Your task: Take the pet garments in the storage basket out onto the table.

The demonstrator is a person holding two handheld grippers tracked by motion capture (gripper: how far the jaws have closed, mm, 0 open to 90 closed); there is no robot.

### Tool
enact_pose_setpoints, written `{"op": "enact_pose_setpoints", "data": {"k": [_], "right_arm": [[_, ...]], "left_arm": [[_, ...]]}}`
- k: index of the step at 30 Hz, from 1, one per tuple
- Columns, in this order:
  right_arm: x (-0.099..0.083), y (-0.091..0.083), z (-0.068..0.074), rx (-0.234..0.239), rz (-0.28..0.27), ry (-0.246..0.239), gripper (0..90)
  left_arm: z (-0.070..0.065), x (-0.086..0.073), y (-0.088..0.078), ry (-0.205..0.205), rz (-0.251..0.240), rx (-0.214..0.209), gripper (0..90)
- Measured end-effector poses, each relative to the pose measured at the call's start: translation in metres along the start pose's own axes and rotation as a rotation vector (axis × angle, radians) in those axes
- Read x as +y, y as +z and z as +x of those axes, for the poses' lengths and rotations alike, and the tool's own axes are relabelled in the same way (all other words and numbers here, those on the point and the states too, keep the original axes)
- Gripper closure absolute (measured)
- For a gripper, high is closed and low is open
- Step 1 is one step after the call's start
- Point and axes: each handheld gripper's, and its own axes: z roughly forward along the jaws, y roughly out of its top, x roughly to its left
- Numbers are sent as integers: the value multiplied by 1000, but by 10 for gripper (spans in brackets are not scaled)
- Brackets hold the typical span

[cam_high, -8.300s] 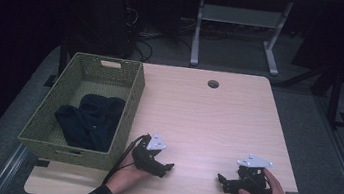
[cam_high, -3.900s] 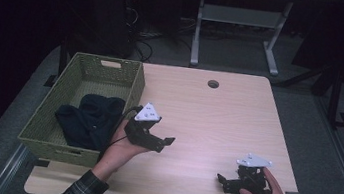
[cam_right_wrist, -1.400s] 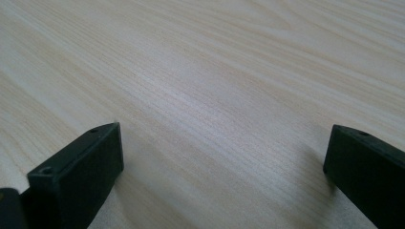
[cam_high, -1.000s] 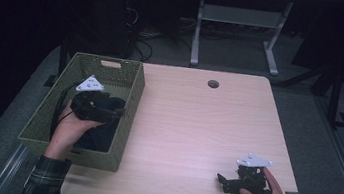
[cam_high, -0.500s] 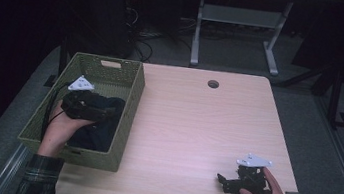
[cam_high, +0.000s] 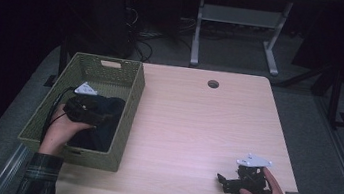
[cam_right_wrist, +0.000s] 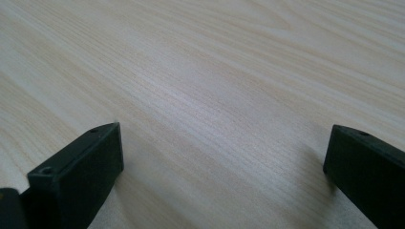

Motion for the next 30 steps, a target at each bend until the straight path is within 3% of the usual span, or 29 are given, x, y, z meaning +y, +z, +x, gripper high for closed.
{"op": "enact_pose_setpoints", "data": {"k": [19,30], "right_arm": [[0,0,0,0,0,0,0],[0,0,0,1,0,0,0]], "left_arm": [[2,-11,25,15,145,-28,135],[-3,-14,39,50,250,-10,134]]}}
